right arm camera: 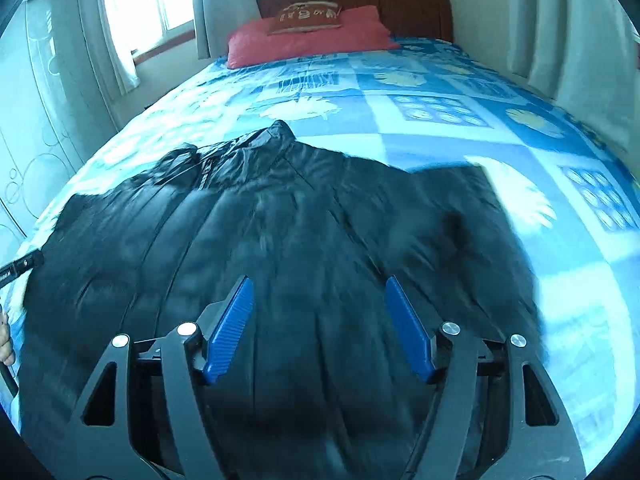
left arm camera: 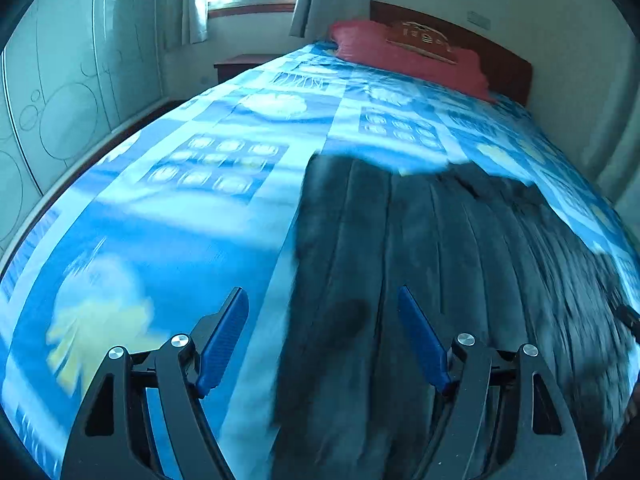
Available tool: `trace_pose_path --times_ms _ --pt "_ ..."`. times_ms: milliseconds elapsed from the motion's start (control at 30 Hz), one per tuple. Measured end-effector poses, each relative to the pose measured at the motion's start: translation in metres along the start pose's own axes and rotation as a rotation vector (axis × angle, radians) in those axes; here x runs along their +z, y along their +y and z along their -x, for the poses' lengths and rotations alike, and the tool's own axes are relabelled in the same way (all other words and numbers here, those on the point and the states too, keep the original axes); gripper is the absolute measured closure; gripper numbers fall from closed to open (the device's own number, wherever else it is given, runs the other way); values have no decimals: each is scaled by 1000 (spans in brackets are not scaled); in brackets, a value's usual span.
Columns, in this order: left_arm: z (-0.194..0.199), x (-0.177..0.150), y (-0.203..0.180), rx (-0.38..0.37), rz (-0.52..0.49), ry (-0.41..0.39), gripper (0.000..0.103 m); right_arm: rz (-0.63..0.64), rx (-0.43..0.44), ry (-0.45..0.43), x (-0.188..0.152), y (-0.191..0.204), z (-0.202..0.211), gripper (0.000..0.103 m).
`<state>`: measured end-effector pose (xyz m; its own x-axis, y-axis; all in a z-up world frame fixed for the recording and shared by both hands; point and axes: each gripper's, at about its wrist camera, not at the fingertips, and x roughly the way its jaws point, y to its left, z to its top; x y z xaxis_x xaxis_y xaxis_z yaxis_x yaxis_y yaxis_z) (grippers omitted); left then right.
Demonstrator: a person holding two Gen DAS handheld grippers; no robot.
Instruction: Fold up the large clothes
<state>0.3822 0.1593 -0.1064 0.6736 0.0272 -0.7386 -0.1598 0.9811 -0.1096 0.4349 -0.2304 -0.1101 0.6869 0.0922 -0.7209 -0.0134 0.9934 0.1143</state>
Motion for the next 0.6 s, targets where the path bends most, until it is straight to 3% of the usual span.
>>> trace_pose_path --times_ms 133,300,433,600 --pt "53 -59 29 -22 -11 16 27 -23 -50 50 -57 -30 56 34" --pt "110 -129 63 -100 83 102 27 -78 -91 128 -131 -57 110 34" --pt "143 -171 68 -144 133 150 27 -91 -141 169 -184 -65 145 34" --pt "169 -201 63 -164 157 164 27 -150 -103 199 -229 -73 172 34"
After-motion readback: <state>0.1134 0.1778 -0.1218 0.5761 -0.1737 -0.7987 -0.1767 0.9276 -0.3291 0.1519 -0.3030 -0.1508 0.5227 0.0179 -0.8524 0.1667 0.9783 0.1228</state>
